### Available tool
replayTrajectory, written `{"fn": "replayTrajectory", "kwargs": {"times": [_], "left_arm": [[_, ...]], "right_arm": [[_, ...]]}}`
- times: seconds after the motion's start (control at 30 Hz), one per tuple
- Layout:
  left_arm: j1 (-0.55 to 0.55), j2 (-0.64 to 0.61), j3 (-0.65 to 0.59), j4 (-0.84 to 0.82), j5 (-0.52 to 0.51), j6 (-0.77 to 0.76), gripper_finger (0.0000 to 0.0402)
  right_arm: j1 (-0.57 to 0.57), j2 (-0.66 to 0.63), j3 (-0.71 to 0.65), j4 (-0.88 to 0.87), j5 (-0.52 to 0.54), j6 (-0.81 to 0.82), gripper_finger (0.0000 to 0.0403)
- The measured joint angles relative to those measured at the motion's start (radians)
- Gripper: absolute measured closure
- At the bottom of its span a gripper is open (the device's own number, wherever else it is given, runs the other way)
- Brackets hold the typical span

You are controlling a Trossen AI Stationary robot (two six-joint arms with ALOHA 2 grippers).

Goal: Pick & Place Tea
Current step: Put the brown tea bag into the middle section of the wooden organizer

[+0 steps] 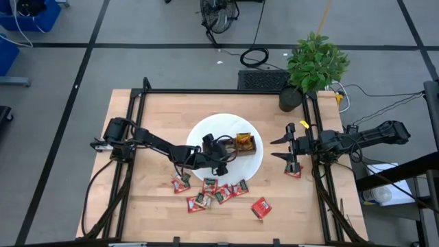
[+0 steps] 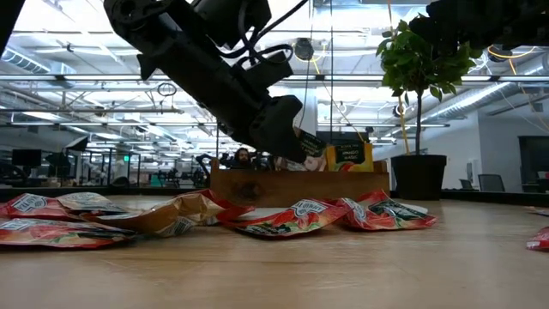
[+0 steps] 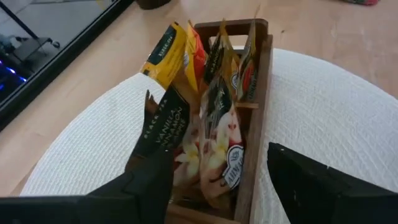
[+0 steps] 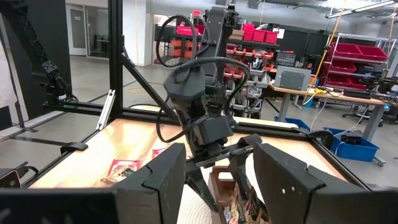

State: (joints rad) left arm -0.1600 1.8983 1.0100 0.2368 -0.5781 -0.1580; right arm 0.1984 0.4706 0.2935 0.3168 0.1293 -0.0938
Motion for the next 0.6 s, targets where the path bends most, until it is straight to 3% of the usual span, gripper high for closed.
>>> {"fn": "replayTrajectory", "kwargs": {"times": [0.27, 0.37, 0.47, 0.6], "left_arm": [[0.000, -0.113, 0.001, -0.033, -0.027, -0.003, 0.0154], [0.001, -0.135, 0.004, -0.020, 0.109, -0.012, 0.0171], [0.000, -0.125, 0.023, -0.056, 0.212, -0.009, 0.0222], [-0.011, -0.100, 0.081, -0.195, 0.195, 0.039, 0.0351]], "right_arm": [[0.000, 0.000, 0.000, 0.000, 0.000, 0.000, 0.0231], [0.000, 0.000, 0.000, 0.000, 0.000, 0.000, 0.0231], [0.000, 0.000, 0.000, 0.005, 0.000, 0.000, 0.0231], [0.000, 0.001, 0.000, 0.009, 0.001, -0.002, 0.0231]]}}
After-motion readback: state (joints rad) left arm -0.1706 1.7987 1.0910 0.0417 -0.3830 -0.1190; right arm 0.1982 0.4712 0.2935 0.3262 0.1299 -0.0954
